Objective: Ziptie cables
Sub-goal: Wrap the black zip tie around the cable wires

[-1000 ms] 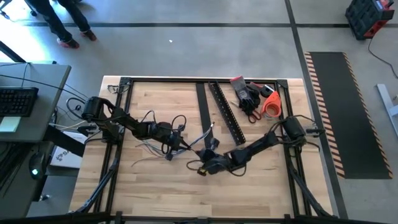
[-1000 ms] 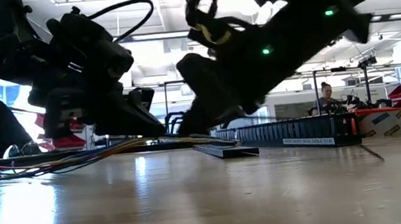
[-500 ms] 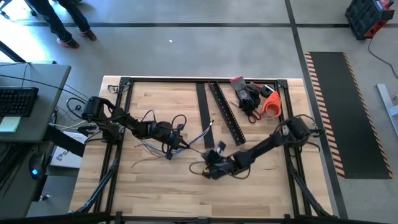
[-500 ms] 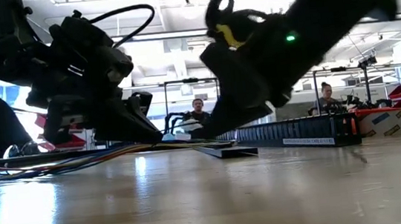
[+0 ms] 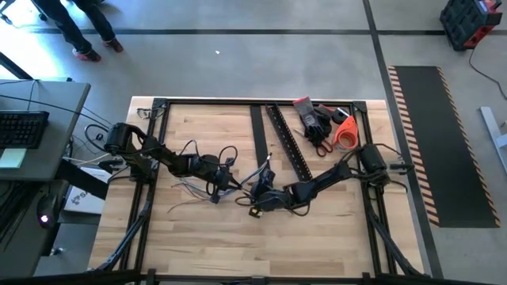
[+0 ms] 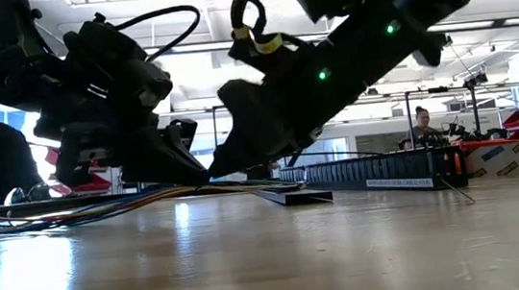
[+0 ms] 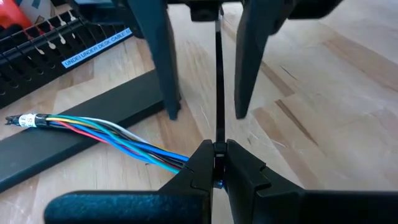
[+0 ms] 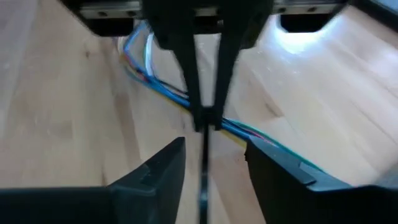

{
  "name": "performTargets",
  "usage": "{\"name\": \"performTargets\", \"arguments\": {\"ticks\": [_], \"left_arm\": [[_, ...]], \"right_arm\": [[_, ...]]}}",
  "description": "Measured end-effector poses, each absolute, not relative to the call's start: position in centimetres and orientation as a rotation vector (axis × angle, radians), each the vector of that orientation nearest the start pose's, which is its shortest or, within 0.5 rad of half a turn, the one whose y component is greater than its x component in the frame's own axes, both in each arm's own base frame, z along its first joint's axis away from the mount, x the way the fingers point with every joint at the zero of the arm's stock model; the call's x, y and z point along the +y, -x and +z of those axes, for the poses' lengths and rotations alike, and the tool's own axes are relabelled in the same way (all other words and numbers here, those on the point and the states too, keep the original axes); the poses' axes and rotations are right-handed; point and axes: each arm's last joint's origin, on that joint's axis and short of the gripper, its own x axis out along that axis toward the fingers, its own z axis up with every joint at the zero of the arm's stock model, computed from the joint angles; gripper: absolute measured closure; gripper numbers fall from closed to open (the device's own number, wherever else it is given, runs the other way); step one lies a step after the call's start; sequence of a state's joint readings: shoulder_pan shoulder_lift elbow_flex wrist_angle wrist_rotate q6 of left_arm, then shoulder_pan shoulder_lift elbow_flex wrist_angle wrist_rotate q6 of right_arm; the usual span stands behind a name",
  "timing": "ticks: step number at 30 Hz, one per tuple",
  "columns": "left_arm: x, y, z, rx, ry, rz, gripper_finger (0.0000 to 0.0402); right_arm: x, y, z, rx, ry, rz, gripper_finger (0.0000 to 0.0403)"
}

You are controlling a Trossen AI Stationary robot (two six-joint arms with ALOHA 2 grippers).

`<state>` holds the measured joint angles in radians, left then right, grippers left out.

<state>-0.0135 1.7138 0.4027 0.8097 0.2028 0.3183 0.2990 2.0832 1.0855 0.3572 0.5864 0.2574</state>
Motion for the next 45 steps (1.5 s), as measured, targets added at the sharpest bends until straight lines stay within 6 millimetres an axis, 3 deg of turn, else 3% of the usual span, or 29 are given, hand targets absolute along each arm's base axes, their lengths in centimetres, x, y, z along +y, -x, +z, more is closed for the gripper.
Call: {"name": "performTargets", "arguments": {"ticks": [23,27,33,41,45], "left_arm": [[-1.0,-26.3,9.7,0.460,-0.259,-0.289,0.0396],[-0.9,-26.3,9.7,0.461,-0.258,-0.287,0.0396],[-1.0,-26.5,10.0,0.439,-0.259,-0.293,0.0396],[-1.0,-26.2,9.6,0.471,-0.266,-0.294,0.0396],[-0.9,-26.2,9.6,0.474,-0.265,-0.291,0.0396]], "right_arm": [[10.1,-39.7,10.3,0.527,0.053,-0.308,0.0390],[10.1,-39.7,10.3,0.531,0.055,-0.307,0.0399],[11.9,-38.7,11.1,0.530,0.028,-0.345,0.0402],[15.4,-34.9,11.2,0.633,-0.047,-0.480,0.0402],[16.0,-34.4,11.1,0.611,-0.114,-0.523,0.0402]]}}
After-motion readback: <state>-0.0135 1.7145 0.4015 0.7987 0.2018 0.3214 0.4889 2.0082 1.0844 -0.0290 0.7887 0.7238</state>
